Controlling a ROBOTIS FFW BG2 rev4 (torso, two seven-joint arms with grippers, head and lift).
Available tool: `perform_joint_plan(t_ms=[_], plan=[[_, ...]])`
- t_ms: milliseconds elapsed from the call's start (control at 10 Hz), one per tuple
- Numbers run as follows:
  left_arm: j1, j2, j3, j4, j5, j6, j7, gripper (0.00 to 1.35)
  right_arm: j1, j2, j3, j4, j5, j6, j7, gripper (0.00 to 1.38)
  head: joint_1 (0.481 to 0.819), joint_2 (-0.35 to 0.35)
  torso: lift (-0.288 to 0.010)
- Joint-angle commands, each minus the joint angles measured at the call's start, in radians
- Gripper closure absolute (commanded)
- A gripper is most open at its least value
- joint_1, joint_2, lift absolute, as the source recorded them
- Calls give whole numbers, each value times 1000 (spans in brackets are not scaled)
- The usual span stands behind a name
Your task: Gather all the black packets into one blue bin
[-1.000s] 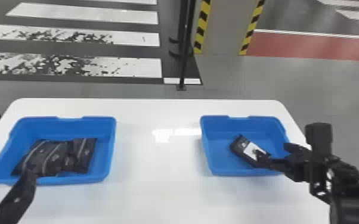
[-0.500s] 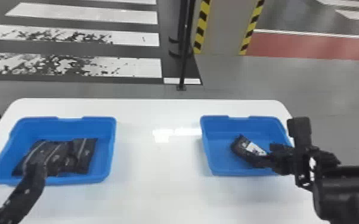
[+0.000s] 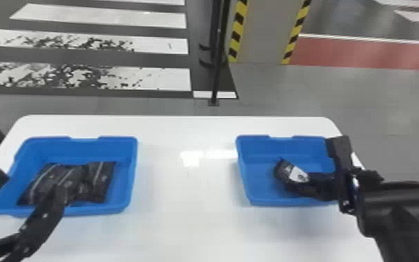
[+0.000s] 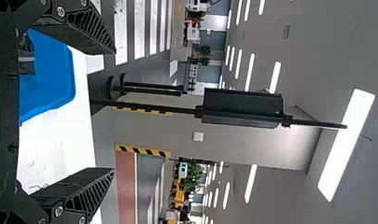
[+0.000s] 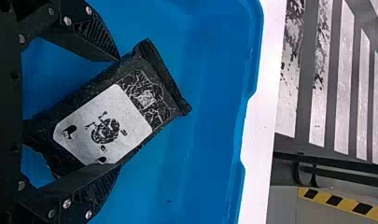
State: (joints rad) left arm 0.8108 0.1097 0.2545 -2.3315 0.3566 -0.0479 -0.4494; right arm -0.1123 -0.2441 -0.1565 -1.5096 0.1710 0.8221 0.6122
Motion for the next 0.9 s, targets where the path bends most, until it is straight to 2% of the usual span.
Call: perform_joint_plan(t_ms=[0,100,200,300,400,600,800], plan=[[-13,4,-11,18,8,-1,0,148,-30,-1,1,53,-4,0,0,406,695,-133,-110],[-16,5,-17,23,16,-1,0,151,-35,-1,1,75,-7,2,0,705,695,-136,-110],[-18,7,-17,26,22,-4,0,153,-35,-1,1,80,-9,5,0,897,695,-140,-110],[-21,8,-21,28,24,-6,0,157,-35,-1,-1,92,-21,5,0,996,695,-142,-110],[-23,13,-25,28,26,-9,0,157,-30,-1,-1,92,-19,-5,-5,1311,695,-142,-110],[-30,21,-31,28,42,-9,0,157,-8,2,-23,73,-19,-49,-5,1283,695,-147,-110],[-43,44,-51,28,82,9,-5,157,53,9,-41,-82,6,-64,-5,1283,695,-159,-110]])
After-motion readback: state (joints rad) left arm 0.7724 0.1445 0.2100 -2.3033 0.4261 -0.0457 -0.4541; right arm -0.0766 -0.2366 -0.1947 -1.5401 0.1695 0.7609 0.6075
